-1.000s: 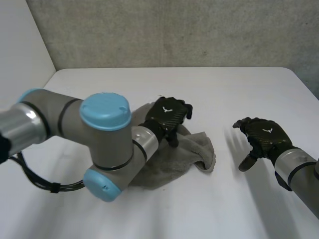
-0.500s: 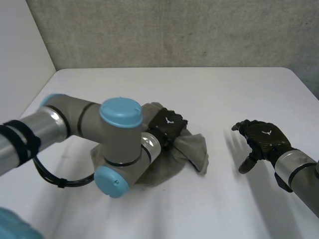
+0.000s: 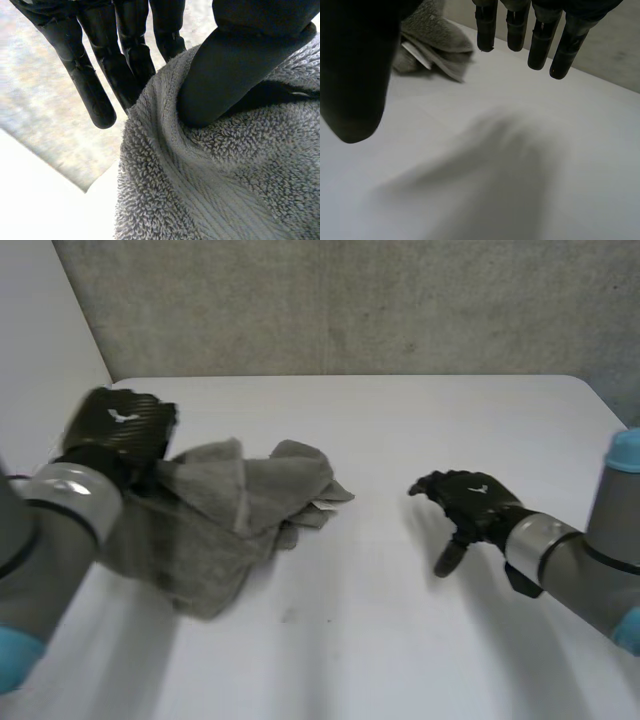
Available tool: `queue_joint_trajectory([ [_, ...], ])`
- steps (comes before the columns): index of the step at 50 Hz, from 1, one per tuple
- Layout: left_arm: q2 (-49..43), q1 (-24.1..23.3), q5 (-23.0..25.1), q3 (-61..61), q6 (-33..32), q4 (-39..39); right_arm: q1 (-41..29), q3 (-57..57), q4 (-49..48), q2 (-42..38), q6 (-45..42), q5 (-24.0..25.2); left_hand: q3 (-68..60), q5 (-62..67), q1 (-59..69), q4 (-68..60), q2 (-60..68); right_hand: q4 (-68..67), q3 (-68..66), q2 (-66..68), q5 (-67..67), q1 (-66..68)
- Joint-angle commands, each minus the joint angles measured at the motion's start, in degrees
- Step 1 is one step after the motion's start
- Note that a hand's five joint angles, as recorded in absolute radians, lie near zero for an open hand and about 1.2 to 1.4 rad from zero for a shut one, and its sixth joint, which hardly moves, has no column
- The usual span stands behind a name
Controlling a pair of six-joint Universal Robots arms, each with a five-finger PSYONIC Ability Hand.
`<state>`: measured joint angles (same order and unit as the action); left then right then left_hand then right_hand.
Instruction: Fold the towel.
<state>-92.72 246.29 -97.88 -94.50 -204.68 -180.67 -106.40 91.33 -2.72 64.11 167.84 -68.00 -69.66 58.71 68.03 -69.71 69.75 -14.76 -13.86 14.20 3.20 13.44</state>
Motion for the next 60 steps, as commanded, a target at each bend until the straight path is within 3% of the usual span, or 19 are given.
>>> queue_joint_trajectory([
  [1, 7.8, 6.0, 1.6, -5.8, 0.1, -0.2, -8.7, -9.7, 1.1, -6.0, 2.0, -0.5, -10.3, 11.3, 12.0, -10.3, 10.3, 4.8, 3.9, -4.2, -3.2, -3.4],
  [8, 12.6, 10.3, 4.7, -9.2, 0.4, -0.1, -14.4, -18.6, 1.0, -10.5, 4.2, -3.3, -10.3, 11.3, 12.0, -10.3, 10.3, 4.8, 3.9, -4.2, -3.2, -3.4],
  [16, 14.9, 10.8, 4.7, -10.1, 0.6, -0.1, -18.8, -32.9, 1.5, -19.0, 6.7, -8.2, -10.3, 11.3, 12.0, -10.3, 10.3, 4.8, 3.9, -4.2, -3.2, -3.4],
  [25, 18.0, 10.7, 5.0, -10.1, 4.6, 0.0, -20.4, -51.3, 7.4, -30.5, 12.3, -7.9, -10.3, 11.3, 12.0, -10.3, 10.3, 4.8, 3.9, -4.2, -3.2, -3.4],
  [32, 21.0, 10.5, 8.8, -10.0, 11.5, 0.1, -21.7, -59.9, 7.8, -35.3, 14.4, -7.8, -10.3, 11.3, 12.0, -10.3, 10.3, 4.8, 3.9, -4.2, -3.2, -3.4],
  [39, 23.5, 10.5, 9.1, -9.6, 13.2, 0.4, -23.5, -68.7, 7.7, -40.2, 15.8, -7.8, -10.3, 11.3, 12.0, -10.3, 10.3, 4.8, 3.9, -4.2, -3.2, -3.4],
  [48, 26.9, 10.5, 9.1, -10.1, 13.3, 0.4, -26.1, -74.1, 7.6, -44.8, 18.1, -3.5, -10.3, 11.3, 12.0, -10.3, 10.3, -9.2, -10.1, 9.8, 10.8, 10.6],
  [49, 26.9, 10.5, 9.1, -10.1, 13.3, 0.4, -26.6, -74.4, 7.6, -45.1, 18.1, -3.7, -10.3, 11.3, 12.0, -10.3, 10.3, -20.3, -21.2, 20.8, 21.8, 21.6],
  [50, 26.9, 10.6, 9.0, -10.1, 13.3, 0.4, -26.6, -74.4, 7.6, -45.1, 18.1, -3.7, -10.3, 11.3, 12.0, -10.3, 10.3, -20.4, -21.3, 20.9, 21.9, 21.7],
  [52, 26.9, 10.7, 9.1, -10.1, 13.3, 0.3, -26.6, -75.1, 7.4, -45.4, 18.1, -4.8, -10.3, 11.3, 12.0, -10.3, 10.3, -58.2, -59.1, 58.8, 59.8, 59.5],
  [53, 26.8, 10.8, 9.2, -10.1, 13.3, 0.3, -26.6, -75.1, 7.4, -45.4, 18.1, -4.8, -10.3, 11.3, 12.0, -10.3, 10.3, -58.4, -59.3, 59.0, 60.0, 59.7],
  [54, 26.8, 10.8, 9.2, -10.1, 13.3, 0.3, -26.6, -75.7, 7.3, -45.3, 18.1, -6.2, -10.3, 11.3, 12.0, -10.3, 10.3, -65.2, -66.1, 65.7, 66.7, 66.5],
  [55, 26.5, 10.9, 9.2, -10.1, 13.3, 0.1, -26.6, -75.7, 7.3, -45.3, 18.1, -6.2, -10.3, 11.3, 12.0, -10.3, 10.3, -65.2, -66.1, 65.8, 66.8, 66.6],
  [60, 25.3, 11.6, 9.1, -10.2, 13.3, -0.6, -24.7, -77.2, 8.3, -41.5, 14.6, -17.1, -10.3, 11.3, 12.0, -10.3, 10.3, -65.2, -66.1, 65.8, 66.8, 66.6],
])
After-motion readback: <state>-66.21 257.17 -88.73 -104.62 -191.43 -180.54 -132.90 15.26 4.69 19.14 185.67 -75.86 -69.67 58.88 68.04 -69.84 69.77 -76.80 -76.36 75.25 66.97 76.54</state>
